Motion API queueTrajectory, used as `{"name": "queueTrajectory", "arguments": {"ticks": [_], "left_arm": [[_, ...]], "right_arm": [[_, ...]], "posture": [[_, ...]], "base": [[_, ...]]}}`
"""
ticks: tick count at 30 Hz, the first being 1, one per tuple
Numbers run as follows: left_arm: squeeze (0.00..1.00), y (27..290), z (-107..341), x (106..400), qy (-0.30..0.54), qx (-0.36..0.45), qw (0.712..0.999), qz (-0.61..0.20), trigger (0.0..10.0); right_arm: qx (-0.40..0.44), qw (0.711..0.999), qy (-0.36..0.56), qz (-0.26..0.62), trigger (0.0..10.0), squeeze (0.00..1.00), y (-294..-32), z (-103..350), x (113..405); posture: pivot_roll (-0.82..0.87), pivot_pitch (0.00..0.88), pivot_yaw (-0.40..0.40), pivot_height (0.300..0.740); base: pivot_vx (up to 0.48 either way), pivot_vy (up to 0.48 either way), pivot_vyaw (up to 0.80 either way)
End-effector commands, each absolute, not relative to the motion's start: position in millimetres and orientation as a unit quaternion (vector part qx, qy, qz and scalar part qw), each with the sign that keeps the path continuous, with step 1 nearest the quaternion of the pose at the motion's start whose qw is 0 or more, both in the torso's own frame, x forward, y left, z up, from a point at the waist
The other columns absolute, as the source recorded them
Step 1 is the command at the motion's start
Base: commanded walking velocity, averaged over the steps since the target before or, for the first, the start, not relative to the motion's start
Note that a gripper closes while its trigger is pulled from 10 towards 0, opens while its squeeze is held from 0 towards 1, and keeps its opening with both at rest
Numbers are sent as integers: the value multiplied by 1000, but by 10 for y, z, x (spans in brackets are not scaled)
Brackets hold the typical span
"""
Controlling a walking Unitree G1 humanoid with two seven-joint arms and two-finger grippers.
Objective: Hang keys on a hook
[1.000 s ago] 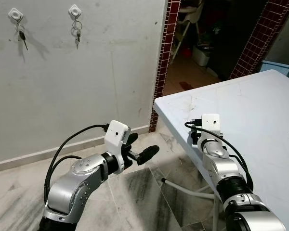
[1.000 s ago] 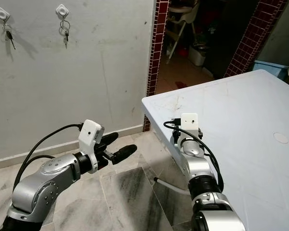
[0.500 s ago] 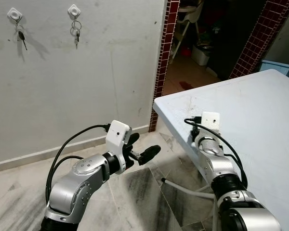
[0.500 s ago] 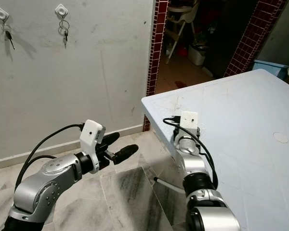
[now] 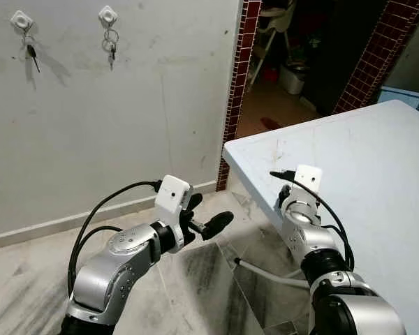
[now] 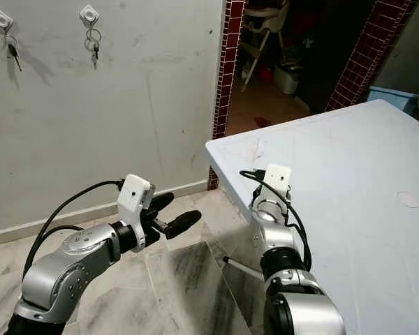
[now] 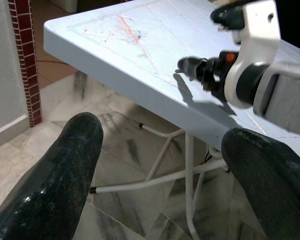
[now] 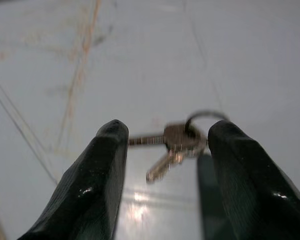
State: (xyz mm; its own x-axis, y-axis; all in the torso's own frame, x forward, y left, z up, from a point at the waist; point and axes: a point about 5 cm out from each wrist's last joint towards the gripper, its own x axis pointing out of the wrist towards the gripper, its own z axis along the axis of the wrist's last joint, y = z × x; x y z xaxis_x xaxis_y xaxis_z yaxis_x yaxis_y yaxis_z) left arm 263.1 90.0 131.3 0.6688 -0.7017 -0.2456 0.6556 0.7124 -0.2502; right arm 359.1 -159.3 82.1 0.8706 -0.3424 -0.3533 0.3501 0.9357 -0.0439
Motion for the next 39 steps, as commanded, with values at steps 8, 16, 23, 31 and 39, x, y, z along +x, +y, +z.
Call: {"name": "queueTrajectory", "arguments": {"ticks": [8,16,23,31,39], "left_arm": [[0,897,1330,2648,159,-62,914,-369,10000],[0,929,1337,2649,154,-63,919,-359,10000],[0,910,1353,2674,150,-65,919,-358,10000],[0,920,1358,2690,149,-63,920,-357,10000],[0,945,1397,2732,131,-73,928,-342,10000]], "right_arm": [[-31,978,149,-142,10000,0,-1704,904,3658],[-73,982,112,-130,10000,0,-1949,1032,3698],[-51,985,109,-125,10000,0,-1944,1015,3687],[-32,989,100,-109,10000,0,-1887,1030,3701],[-28,990,98,-97,10000,125,-1892,1025,3696]], "posture": [[180,0,-67,740],[180,0,-67,740],[178,0,-62,740],[180,0,-60,740],[175,0,-62,740]], "base": [[0,0,0],[0,0,0],[0,0,0],[0,0,0],[0,0,0]]}}
